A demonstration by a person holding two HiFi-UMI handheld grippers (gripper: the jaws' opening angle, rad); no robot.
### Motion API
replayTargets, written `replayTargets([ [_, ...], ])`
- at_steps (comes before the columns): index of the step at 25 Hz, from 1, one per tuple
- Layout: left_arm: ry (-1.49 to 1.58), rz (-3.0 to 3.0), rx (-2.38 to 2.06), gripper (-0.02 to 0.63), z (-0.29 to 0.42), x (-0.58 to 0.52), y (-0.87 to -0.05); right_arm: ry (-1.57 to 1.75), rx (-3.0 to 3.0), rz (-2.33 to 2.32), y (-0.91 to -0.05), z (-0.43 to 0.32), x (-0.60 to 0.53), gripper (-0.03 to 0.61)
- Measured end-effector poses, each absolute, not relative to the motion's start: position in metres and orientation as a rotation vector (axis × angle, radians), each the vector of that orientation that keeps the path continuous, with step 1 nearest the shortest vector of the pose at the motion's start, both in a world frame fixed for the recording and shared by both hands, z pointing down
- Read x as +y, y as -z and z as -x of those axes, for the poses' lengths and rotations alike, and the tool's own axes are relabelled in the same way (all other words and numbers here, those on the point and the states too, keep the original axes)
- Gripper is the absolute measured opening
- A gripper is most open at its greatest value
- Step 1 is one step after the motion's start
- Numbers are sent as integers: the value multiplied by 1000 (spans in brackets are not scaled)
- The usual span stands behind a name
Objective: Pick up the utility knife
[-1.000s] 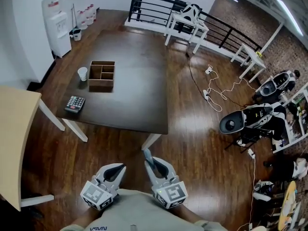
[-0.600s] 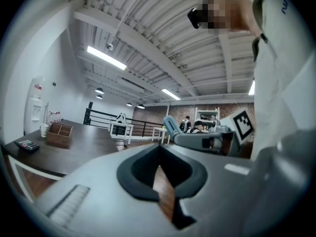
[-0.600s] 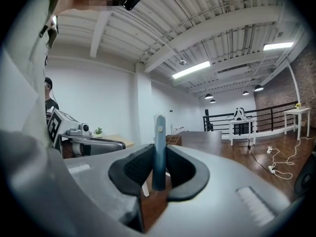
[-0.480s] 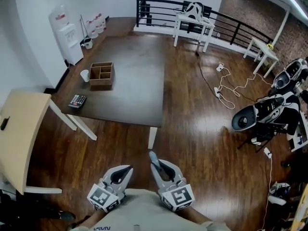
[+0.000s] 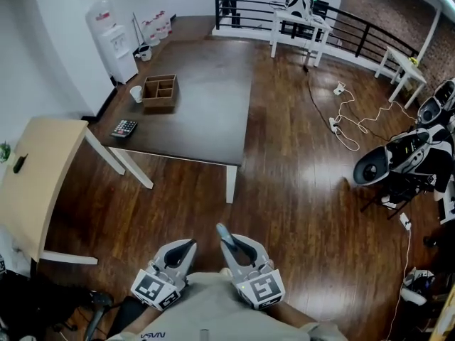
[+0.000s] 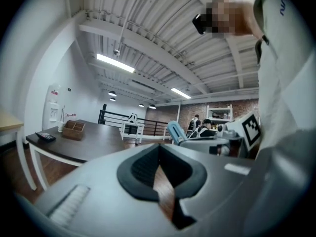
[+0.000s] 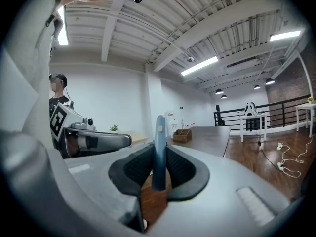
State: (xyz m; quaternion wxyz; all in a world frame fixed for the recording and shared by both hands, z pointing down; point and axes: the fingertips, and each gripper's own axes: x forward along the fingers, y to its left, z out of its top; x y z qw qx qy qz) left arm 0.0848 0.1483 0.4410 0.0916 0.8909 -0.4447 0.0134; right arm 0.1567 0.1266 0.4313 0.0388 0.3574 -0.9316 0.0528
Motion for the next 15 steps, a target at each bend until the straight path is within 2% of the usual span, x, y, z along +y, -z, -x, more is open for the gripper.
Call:
replayTargets([
  [15,23,-2572,-1433,-9,-80,192,-445,-141,-2865,-998,-434,-154,163,72],
])
